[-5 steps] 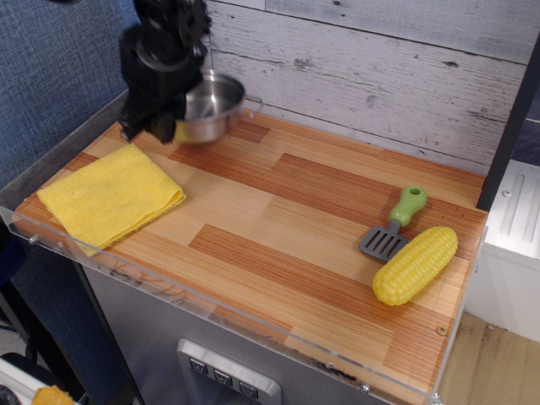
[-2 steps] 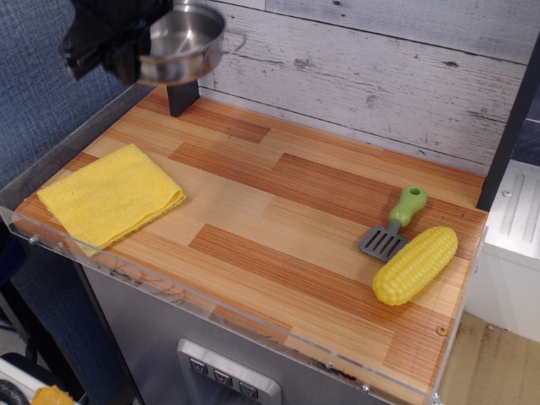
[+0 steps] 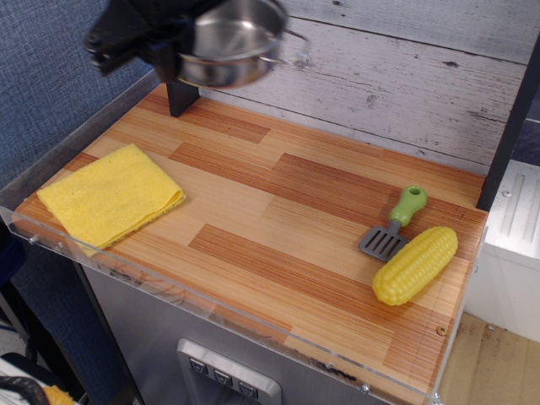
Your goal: Pick up pot and place between cloth and corn.
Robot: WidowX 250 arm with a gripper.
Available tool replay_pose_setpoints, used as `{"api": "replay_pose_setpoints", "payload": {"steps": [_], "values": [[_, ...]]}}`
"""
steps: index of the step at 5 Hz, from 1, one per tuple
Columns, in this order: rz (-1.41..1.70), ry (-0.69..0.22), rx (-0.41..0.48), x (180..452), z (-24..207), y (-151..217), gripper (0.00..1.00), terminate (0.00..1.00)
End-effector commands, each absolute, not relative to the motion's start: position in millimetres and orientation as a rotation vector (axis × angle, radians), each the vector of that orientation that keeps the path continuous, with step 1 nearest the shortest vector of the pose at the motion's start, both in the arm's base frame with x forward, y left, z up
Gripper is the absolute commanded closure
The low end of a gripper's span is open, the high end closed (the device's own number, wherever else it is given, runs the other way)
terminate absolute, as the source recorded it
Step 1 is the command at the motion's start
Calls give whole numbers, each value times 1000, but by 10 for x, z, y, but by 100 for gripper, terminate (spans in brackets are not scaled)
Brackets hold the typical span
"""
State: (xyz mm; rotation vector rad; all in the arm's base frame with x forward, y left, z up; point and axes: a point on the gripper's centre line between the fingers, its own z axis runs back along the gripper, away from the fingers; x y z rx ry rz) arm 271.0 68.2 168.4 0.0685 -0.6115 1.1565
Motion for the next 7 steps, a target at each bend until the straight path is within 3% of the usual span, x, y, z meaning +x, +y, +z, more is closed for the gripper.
{"api": "replay_pose_setpoints", "payload": {"steps": [1, 4, 7], "values": [[975, -640, 67, 2527, 1448, 310, 100, 0], [793, -626, 111, 2343, 895, 83, 100, 0], [754, -614, 195, 2458, 377, 497, 100, 0]]}}
